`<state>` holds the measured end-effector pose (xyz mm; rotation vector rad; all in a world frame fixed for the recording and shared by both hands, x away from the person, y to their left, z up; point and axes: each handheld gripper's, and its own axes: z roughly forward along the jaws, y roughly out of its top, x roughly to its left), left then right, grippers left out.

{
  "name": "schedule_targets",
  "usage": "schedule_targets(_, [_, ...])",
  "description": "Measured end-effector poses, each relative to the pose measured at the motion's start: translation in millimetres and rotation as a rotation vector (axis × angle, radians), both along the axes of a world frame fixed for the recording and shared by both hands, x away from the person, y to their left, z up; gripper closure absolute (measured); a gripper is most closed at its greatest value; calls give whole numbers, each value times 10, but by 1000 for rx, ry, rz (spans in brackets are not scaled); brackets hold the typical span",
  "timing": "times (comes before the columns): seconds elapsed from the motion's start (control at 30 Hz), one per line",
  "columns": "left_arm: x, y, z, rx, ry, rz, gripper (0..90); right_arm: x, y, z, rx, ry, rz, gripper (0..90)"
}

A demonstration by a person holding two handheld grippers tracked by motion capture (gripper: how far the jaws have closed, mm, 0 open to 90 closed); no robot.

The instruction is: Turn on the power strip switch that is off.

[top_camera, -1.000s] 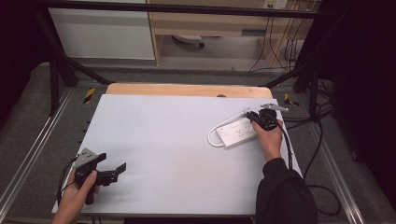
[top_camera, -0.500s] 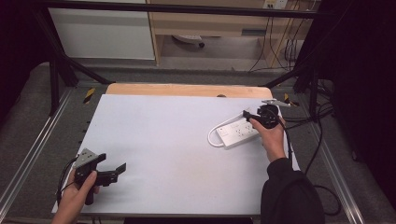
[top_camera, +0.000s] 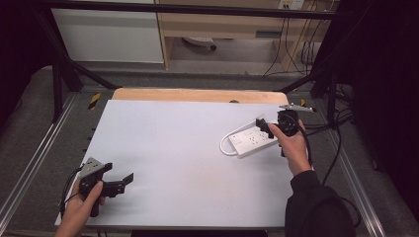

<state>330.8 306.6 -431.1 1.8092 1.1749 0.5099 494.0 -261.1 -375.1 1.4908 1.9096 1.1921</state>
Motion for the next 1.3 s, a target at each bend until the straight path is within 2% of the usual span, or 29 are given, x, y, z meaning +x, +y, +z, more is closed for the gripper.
schedule_targets(0.17, [-2,1,-3,1,1,1,57,-130,-12,91,3,-13,36,36])
schedule_targets(0.53, [-7,0,-6,5,3,2,57,-469,-51,197,9,-42,71,39])
schedule_targets(0.93, [-14,3,-7,8,3,1,57,-790,-116,111,-15,-50,92,34])
schedule_targets(1.3, [-27,10,0,2,-2,3,57,-1019,-147,38,-38,-80,91,27])
